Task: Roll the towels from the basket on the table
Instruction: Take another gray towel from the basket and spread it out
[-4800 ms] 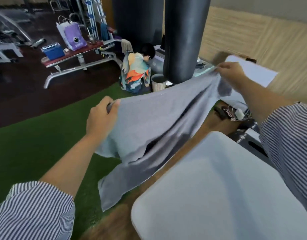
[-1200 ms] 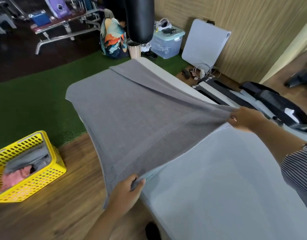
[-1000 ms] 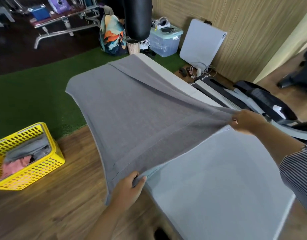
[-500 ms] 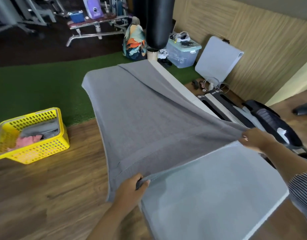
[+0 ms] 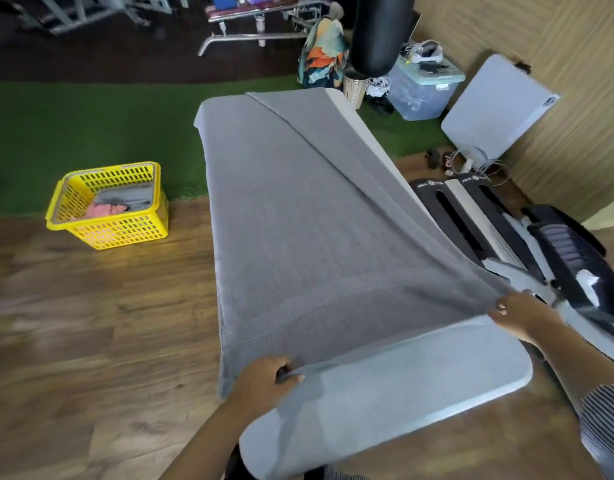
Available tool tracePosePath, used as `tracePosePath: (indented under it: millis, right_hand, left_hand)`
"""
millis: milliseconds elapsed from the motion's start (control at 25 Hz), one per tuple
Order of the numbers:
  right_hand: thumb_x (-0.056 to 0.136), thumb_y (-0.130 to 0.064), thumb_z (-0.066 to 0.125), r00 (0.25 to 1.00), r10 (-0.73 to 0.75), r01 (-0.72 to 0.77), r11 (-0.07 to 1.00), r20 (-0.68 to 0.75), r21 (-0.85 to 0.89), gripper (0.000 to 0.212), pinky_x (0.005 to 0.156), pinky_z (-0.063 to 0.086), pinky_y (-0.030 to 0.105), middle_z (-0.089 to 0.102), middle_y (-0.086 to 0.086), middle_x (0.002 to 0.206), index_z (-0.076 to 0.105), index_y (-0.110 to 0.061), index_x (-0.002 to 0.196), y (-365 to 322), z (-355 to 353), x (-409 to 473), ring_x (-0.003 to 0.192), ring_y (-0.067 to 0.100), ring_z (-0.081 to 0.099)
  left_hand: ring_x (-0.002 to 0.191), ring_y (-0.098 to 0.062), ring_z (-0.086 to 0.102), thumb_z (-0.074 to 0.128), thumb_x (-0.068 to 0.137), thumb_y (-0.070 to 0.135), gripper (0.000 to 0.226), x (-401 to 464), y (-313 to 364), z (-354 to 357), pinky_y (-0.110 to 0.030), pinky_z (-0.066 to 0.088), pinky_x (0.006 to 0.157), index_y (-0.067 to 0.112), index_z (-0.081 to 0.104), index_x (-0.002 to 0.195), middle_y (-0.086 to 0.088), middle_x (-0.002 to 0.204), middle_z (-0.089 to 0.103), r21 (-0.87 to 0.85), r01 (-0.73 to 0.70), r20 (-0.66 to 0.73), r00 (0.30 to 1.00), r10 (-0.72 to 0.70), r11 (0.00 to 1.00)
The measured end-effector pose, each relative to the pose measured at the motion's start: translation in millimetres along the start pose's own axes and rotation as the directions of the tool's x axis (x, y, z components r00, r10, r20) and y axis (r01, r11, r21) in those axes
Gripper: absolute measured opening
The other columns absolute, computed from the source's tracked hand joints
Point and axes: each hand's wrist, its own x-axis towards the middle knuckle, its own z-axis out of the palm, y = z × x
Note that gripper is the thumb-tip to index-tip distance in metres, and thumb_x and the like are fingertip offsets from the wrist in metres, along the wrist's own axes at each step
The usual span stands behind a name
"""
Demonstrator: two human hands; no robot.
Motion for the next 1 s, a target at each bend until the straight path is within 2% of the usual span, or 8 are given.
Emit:
tracePosePath:
  millis: [120, 200, 320, 520, 680, 840, 920, 1000]
  right_hand:
    - [0.094, -0.029, 0.042, 0.993, -0.076, 0.084, 0.993, 0.093, -0.085, 0.037, 0.097, 0.038, 0.032, 0.049, 0.008, 0.135, 0.049, -0.019, 0.129, -7.7, 19.0, 3.3, 0.123, 0.024, 0.046]
    - [0.091, -0.026, 0.048, 0.975, -0.143, 0.162, 0.982, 0.172, -0.101, 0.042, 0.101, 0.038, 0.031, 0.045, 0.004, 0.14, 0.046, -0.022, 0.133, -12.3, 31.4, 6.3, 0.124, 0.02, 0.045]
    - [0.085, -0.012, 0.052, 0.972, -0.168, 0.185, 0.978, 0.163, -0.093, 0.046, 0.091, 0.045, 0.029, 0.051, -0.005, 0.131, 0.047, -0.027, 0.128, -8.9, 43.7, 5.2, 0.109, 0.015, 0.055]
    - [0.088, 0.003, 0.039, 0.983, -0.156, 0.156, 0.988, 0.094, 0.009, 0.058, 0.081, 0.051, 0.026, 0.054, 0.002, 0.129, 0.041, -0.029, 0.136, -3.4, 61.3, 6.0, 0.095, 0.017, 0.06]
    - [0.093, -0.011, 0.042, 0.945, -0.202, 0.245, 0.958, 0.256, -0.151, 0.034, 0.094, 0.044, 0.021, 0.059, 0.0, 0.125, 0.055, -0.02, 0.124, 0.9, 57.6, 8.1, 0.111, 0.014, 0.056]
    - [0.094, -0.023, 0.048, 0.924, -0.188, 0.28, 0.926, 0.334, -0.253, 0.032, 0.099, 0.041, 0.022, 0.058, 0.0, 0.124, 0.054, -0.016, 0.125, 4.2, 56.3, 6.3, 0.115, 0.013, 0.054]
    - [0.092, -0.024, 0.048, 0.944, -0.143, 0.217, 0.947, 0.297, -0.235, 0.031, 0.096, 0.045, 0.027, 0.06, 0.0, 0.121, 0.055, -0.017, 0.122, -5.4, 50.9, 4.0, 0.112, 0.016, 0.056]
    - [0.089, -0.019, 0.043, 0.974, -0.132, 0.167, 0.966, 0.183, -0.196, 0.03, 0.088, 0.046, 0.032, 0.061, -0.001, 0.115, 0.057, -0.02, 0.115, -25.2, 44.0, 4.7, 0.105, 0.018, 0.057]
  left_hand:
    - [0.065, -0.007, 0.049, 0.062, 0.089, 0.032, 0.022, -3.1, -2.7, 0.5, -0.022, 0.038, 0.059, 0.017, 0.054, 0.075, 0.0, 0.075, 0.058, 0.038, 0.041, 0.061, 0.997, -0.043, 0.998]
    - [0.069, -0.008, 0.051, 0.062, 0.089, 0.029, 0.017, -2.8, -4.1, -1.6, -0.023, 0.042, 0.064, 0.013, 0.058, 0.084, 0.001, 0.082, 0.06, 0.07, 0.07, 0.08, 0.994, -0.075, 0.995]
    - [0.077, -0.009, 0.051, 0.058, 0.092, 0.03, 0.013, -0.1, -0.8, 2.5, -0.025, 0.045, 0.072, 0.018, 0.061, 0.095, 0.007, 0.086, 0.054, 0.196, 0.043, 0.08, 0.995, -0.06, 0.98]
    - [0.089, -0.011, 0.048, 0.055, 0.094, 0.032, 0.024, 8.8, 7.1, 4.5, -0.021, 0.03, 0.071, 0.016, 0.063, 0.109, 0.003, 0.1, 0.057, 0.35, 0.024, 0.203, 0.974, -0.101, 0.936]
    - [0.087, -0.009, 0.05, 0.059, 0.09, 0.034, 0.025, 10.7, 5.1, 7.7, -0.023, 0.035, 0.076, 0.016, 0.066, 0.105, 0.014, 0.088, 0.057, 0.334, 0.045, 0.443, 0.874, -0.199, 0.941]
    - [0.079, -0.008, 0.056, 0.068, 0.084, 0.037, 0.016, 14.0, 12.4, 5.6, -0.026, 0.046, 0.074, 0.022, 0.064, 0.091, 0.014, 0.082, 0.06, 0.222, 0.17, 0.59, 0.761, -0.271, 0.96]
    - [0.074, -0.011, 0.065, 0.069, 0.083, 0.037, 0.017, 19.8, 15.6, -0.5, -0.031, 0.053, 0.071, 0.022, 0.067, 0.088, 0.004, 0.084, 0.069, 0.099, 0.256, 0.511, 0.816, -0.27, 0.962]
    - [0.078, -0.015, 0.067, 0.066, 0.086, 0.031, 0.01, 28.5, 19.3, -7.7, -0.033, 0.055, 0.077, 0.022, 0.067, 0.084, -0.001, 0.086, 0.071, 0.002, 0.231, 0.291, 0.931, -0.221, 0.973]
